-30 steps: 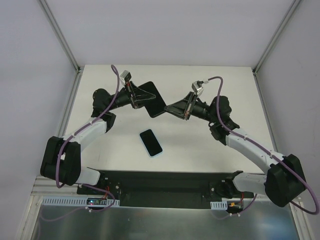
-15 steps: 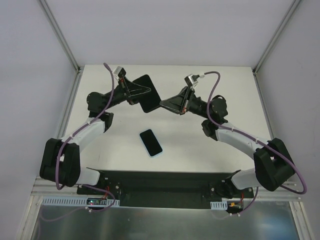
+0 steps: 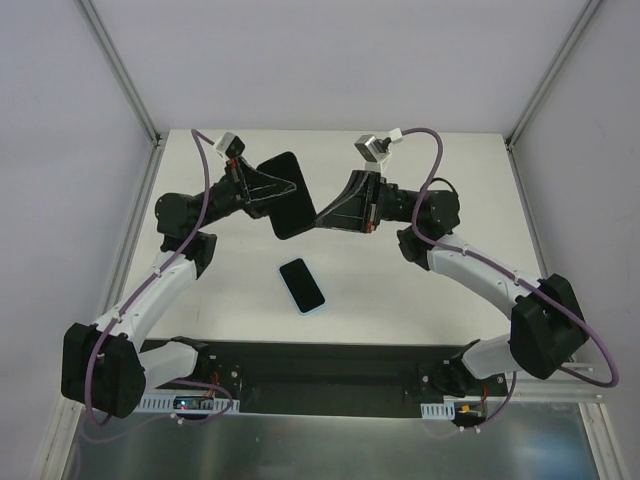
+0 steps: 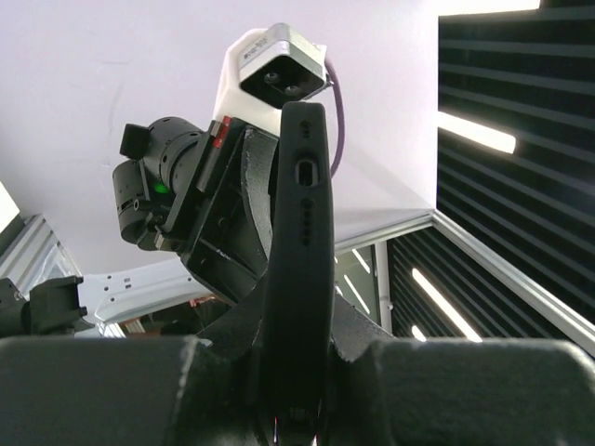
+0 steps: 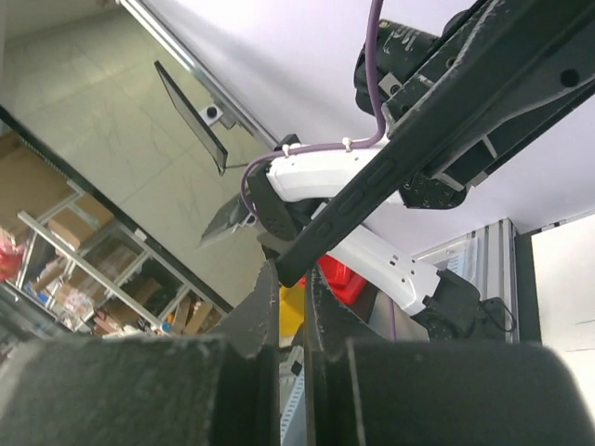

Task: Take the phone out of the phone case
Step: Remove the phone case from the phone.

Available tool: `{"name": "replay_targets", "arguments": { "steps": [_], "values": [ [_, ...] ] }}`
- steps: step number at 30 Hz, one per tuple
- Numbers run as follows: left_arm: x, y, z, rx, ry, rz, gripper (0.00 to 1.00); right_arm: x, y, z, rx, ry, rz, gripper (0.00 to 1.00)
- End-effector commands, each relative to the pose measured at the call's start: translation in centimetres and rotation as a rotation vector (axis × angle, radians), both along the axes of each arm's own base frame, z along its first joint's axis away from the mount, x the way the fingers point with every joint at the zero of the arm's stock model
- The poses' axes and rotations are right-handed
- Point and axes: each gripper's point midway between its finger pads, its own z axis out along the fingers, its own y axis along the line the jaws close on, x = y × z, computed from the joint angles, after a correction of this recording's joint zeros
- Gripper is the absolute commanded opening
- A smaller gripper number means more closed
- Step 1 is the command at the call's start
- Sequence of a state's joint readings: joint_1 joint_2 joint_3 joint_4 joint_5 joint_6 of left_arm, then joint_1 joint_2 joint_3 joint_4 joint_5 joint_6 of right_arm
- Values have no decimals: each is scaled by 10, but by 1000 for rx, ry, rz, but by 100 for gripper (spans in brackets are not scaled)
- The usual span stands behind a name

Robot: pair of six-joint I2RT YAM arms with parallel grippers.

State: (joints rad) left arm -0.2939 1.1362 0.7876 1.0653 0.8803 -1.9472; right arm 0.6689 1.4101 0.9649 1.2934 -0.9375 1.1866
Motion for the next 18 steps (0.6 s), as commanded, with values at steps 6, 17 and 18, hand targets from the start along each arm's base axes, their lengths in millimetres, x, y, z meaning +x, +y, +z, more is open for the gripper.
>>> {"name": "replay_targets", "arguments": {
  "steps": [6, 17, 18],
  "values": [
    [-13, -6, 33, -63, -10, -5, 0, -26, 4, 15, 122, -357, 75, 1],
    [-23, -3, 38, -68, -27, -6, 0, 29, 8, -8, 78, -124, -80, 2],
    [-23, -3, 37, -67, -27, -5, 0, 43, 10, -18, 51, -56, -136, 1]
  ]
}}
